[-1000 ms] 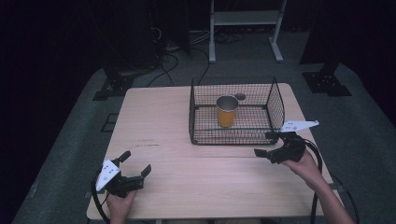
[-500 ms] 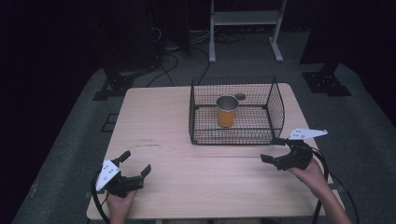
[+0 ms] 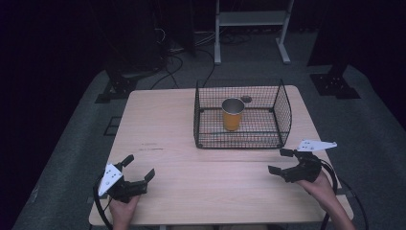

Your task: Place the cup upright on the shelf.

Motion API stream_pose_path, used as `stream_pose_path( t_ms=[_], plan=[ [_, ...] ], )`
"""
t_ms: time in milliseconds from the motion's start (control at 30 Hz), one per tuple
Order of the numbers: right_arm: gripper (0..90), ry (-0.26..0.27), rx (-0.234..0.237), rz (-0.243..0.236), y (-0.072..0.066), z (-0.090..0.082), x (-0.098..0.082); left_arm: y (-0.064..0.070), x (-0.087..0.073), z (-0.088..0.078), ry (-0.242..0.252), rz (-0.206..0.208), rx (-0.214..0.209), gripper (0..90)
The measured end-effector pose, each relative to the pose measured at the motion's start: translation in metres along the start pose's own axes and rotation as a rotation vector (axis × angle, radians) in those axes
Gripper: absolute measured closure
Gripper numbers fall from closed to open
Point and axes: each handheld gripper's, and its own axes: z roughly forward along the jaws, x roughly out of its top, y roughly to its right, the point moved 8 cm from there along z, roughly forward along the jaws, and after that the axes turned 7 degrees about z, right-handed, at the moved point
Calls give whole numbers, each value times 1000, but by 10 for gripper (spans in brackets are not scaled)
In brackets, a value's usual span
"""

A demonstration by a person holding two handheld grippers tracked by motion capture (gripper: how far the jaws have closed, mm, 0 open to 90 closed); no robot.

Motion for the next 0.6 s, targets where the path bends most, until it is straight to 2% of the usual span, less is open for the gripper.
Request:
stream_pose_path(
  t_ms=[300, 533, 600],
  plan=[
    [50, 12, 4, 14, -1, -3, -9, -1, 0, 0, 2, -2, 5, 22],
    [50, 24, 15, 28, -7, -8, -17, -1, 0, 1, 2, -1, 6, 22],
    [50, 18, 10, 20, -8, -8, -20, -1, 1, 1, 2, -2, 5, 22]
  ],
)
